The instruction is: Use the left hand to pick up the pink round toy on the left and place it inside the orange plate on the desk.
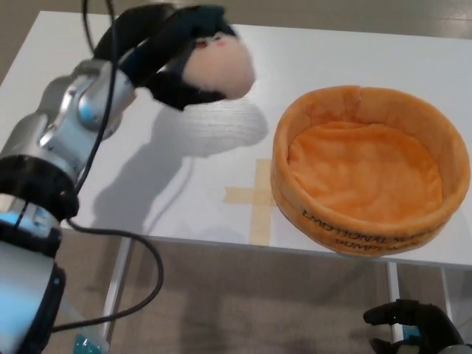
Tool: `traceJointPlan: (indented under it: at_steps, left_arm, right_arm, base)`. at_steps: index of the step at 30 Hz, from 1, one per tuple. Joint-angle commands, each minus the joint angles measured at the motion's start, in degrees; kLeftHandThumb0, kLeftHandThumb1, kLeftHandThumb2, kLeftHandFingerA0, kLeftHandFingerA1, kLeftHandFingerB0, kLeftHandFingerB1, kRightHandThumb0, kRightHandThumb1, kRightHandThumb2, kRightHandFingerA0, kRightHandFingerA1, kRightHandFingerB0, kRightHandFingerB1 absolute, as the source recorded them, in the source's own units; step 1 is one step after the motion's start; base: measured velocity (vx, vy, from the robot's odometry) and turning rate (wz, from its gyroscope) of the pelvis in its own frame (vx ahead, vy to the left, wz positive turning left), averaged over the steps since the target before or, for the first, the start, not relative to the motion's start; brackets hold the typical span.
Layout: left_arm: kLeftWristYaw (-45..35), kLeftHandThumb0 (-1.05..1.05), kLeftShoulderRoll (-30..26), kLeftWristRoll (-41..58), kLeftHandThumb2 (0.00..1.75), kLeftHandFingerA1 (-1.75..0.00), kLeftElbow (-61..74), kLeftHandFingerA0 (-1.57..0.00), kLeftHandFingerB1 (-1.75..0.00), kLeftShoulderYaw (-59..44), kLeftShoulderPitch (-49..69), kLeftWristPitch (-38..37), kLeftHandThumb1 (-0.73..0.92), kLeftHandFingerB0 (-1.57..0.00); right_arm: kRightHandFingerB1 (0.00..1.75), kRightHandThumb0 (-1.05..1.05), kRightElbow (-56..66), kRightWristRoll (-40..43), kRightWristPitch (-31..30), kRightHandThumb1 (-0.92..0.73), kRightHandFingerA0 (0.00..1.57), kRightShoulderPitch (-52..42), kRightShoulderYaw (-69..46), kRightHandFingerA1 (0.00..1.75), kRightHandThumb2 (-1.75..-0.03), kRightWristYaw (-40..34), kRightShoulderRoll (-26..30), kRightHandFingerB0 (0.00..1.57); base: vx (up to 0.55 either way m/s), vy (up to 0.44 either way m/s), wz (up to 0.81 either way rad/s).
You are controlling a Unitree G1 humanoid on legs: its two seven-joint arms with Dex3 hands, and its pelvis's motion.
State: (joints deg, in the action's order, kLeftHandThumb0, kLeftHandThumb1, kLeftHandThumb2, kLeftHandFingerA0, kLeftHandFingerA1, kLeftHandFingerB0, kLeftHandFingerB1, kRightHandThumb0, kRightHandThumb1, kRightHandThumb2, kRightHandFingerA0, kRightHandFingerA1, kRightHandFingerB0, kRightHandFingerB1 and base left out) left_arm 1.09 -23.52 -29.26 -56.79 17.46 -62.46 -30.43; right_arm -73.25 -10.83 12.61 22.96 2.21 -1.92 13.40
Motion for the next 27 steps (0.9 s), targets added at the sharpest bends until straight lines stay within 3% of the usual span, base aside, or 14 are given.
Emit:
traceJointPlan:
  at_steps: [1, 4, 5, 6, 7, 9, 11, 15, 16, 19, 22, 25, 26, 27]
  left_arm:
    - [1.0, -0.21, 2.6, -2.4, 0.62, -1.53, 3.4, -0.79, -1.03, 2.0, -3.5, 0.8, 0.75, -0.83]
    - [1.6, -0.2, 4.1, -3.6, 0.62, -1.52, 5.0, -0.8, -0.96, 3.4, -4.5, 0.9, 0.74, -0.84]
    - [1.5, -0.38, 5.2, -4.4, 0.65, -1.54, 5.4, -0.82, -1.04, 4.3, -4.9, 1.7, 0.6, -0.82]
    - [1.5, -0.38, 6.0, -5.0, 0.65, -1.54, 5.8, -0.82, -1.04, 5.0, -5.1, 2.3, 0.6, -0.82]
    - [1.3, -0.27, 7.5, -5.9, 0.63, -1.54, 6.1, -0.78, -0.71, 6.1, -5.4, 3.5, 0.65, -0.89]
    - [1.0, -0.28, 8.8, -6.5, 0.62, -1.43, 6.2, -0.83, -0.6, 7.3, -5.7, 4.5, 0.68, -0.97]
    - [1.6, -0.19, 10.5, -7.4, 0.61, -1.53, 5.6, -0.83, -0.73, 8.7, -6.1, 4.7, 0.72, -0.94]
    - [2.6, -0.19, 12.6, -8.5, 0.61, -1.53, 4.6, -0.83, -0.73, 10.5, -6.7, 5.3, 0.72, -0.94]
    - [2.1, -0.18, 13.6, -8.6, 0.65, -1.59, 4.4, -0.8, -0.91, 11.0, -6.8, 5.8, 0.73, -0.87]
    - [-0.2, -0.18, 15.6, -8.7, 0.66, -1.57, 4.1, -0.8, -0.73, 12.1, -7.3, 7.8, 0.74, -0.91]
    - [0.8, -0.16, 16.7, -10.0, 0.62, -1.25, 2.8, -0.86, -0.67, 13.9, -7.0, 7.2, 0.74, -0.93]
    - [0.9, -0.16, 17.3, -10.4, 0.64, -1.27, 2.2, -0.85, -0.65, 14.7, -6.9, 6.9, 0.75, -0.92]
    - [0.5, -0.22, 17.4, -10.1, 0.63, -1.07, 1.8, -0.83, -0.48, 14.8, -7.1, 6.6, 0.75, -0.81]
    - [0.5, -0.22, 17.4, -10.1, 0.63, -1.07, 1.8, -0.83, -0.48, 14.8, -7.1, 6.6, 0.75, -0.81]
  right_arm:
    - [0.77, -0.12, 0.0, -0.2, 0.3, -0.59, 0.67, -1.5, 0.0, 0.89, -0.58, -0.7, 0.1, 0.63]
    - [0.77, -0.12, 0.1, 0.0, 0.3, -0.59, 0.67, -1.5, -0.1, 0.89, -0.58, -0.5, -0.1, 0.64]
    - [0.79, -0.13, 0.1, 0.0, 0.5, -0.58, 0.69, -1.7, -0.1, 0.9, -0.59, -0.6, -0.1, 0.66]
    - [0.79, -0.13, 0.1, -0.1, 0.7, -0.58, 0.69, -1.8, 0.0, 0.9, -0.59, -0.6, -0.1, 0.66]
    - [0.77, -0.13, 0.2, -0.2, 0.9, -0.58, 0.68, -2.0, 0.1, 0.89, -0.59, -0.7, -0.1, 0.64]
    - [0.76, -0.11, 0.2, -0.1, 0.7, -0.59, 0.64, -2.2, 0.1, 0.87, -0.58, -0.7, -0.2, 0.63]
    - [0.77, -0.14, 0.2, 0.1, 0.7, -0.57, 0.66, -2.3, -0.1, 0.88, -0.6, -0.6, -0.3, 0.65]
    - [0.77, -0.14, 0.1, 0.2, 0.7, -0.57, 0.66, -2.3, -0.2, 0.88, -0.6, -0.5, -0.4, 0.65]
    - [0.76, -0.13, 0.1, 0.2, 0.7, -0.58, 0.64, -2.3, -0.3, 0.86, -0.58, -0.5, -0.5, 0.63]
    - [0.77, -0.13, 0.2, 0.0, 0.9, -0.58, 0.65, -2.1, -0.2, 0.87, -0.58, -0.7, -0.8, 0.64]
    - [0.78, -0.12, 0.2, 0.3, 0.6, -0.59, 0.65, -2.0, -0.5, 0.87, -0.59, -0.7, -1.0, 0.64]
    - [0.78, -0.12, 0.1, 0.6, 0.2, -0.58, 0.65, -1.8, -0.8, 0.89, -0.59, -0.5, -1.2, 0.64]
    - [0.78, -0.13, 0.0, 0.5, 0.1, -0.58, 0.67, -1.4, -0.8, 0.9, -0.59, -0.7, -1.2, 0.66]
    - [0.78, -0.13, 0.0, 0.5, 0.1, -0.58, 0.67, -1.4, -0.8, 0.9, -0.59, -0.7, -1.2, 0.66]
  base:
    - [0.0, 0.0, 0.0]
    - [0.0, 0.0, 0.0]
    - [0.0, 0.0, 0.0]
    - [0.0, 0.0, 0.0]
    - [0.0, 0.0, 0.0]
    - [0.0, 0.0, 0.0]
    - [0.0, 0.0, 0.0]
    - [0.0, 0.0, 0.0]
    - [0.0, 0.0, 0.0]
    - [0.0, 0.0, 0.0]
    - [0.0, 0.0, 0.0]
    - [0.0, 0.0, 0.0]
    - [0.0, 0.0, 0.0]
    - [0.0, 0.0, 0.0]
